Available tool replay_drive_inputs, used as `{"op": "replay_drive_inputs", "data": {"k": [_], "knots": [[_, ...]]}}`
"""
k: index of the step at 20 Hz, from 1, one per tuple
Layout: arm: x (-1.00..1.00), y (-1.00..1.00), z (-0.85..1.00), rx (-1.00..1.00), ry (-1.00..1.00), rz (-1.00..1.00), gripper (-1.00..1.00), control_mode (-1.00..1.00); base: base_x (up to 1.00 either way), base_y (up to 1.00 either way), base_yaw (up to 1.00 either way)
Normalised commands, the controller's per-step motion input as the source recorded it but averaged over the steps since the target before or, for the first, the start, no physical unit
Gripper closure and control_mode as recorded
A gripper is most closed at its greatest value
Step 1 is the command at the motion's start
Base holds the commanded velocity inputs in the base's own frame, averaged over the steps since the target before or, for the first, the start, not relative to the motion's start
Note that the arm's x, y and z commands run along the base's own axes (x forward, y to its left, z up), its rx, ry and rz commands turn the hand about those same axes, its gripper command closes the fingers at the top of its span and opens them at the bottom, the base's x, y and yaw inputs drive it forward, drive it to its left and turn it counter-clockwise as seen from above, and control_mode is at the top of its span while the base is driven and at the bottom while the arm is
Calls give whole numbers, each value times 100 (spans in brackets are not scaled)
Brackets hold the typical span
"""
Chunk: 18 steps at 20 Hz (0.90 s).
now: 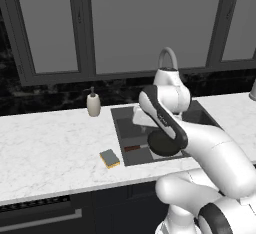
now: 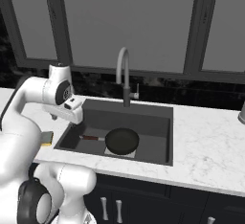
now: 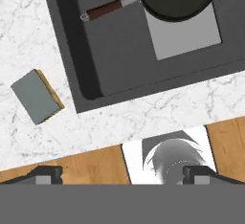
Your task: Pick the pan and sponge and place them into the sink. Then turn on the water.
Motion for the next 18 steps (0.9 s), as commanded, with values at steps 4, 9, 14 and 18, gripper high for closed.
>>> {"op": "replay_drive_inputs", "data": {"k": [4, 9, 14, 18], "knots": [[-37, 34, 18, 0, 0, 40, -100, -100, 0, 0, 0], [-38, 36, 12, 0, -18, 22, -100, -100, 0, 0, 0], [-9, 47, 1, -1, -25, 9, -100, -100, 0, 0, 0], [0, 34, 0, 0, -6, 7, -100, -100, 0, 0, 0]]}}
